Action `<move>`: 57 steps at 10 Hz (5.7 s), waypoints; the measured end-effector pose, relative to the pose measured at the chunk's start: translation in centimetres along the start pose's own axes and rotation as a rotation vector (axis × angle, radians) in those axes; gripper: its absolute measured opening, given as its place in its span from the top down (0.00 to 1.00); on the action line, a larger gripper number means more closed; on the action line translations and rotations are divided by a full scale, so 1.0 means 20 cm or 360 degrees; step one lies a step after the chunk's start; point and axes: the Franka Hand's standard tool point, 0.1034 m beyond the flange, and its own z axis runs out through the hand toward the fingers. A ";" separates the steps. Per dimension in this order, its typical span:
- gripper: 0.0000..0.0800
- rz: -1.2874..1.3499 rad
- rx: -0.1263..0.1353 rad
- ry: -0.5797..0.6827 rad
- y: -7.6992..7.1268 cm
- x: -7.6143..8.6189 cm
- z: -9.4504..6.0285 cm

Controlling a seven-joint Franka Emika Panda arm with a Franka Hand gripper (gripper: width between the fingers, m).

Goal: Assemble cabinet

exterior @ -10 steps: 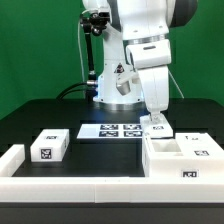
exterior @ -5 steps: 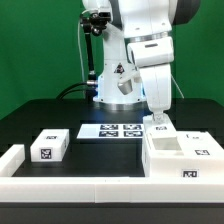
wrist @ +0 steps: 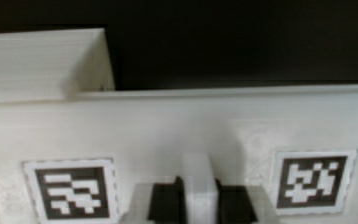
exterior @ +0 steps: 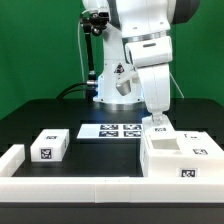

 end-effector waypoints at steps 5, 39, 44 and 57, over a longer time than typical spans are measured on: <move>0.92 0.0034 -0.0031 0.0074 0.23 0.02 0.03; 0.19 0.0645 -0.0189 0.0052 0.19 0.11 -0.16; 0.19 0.1590 -0.0416 0.0321 0.12 0.23 -0.12; 0.19 0.2218 -0.0476 0.0432 0.03 0.19 -0.04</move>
Offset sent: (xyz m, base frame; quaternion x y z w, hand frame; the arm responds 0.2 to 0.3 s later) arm 0.0504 0.0052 -0.0098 0.0127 0.0019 -0.0102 0.9999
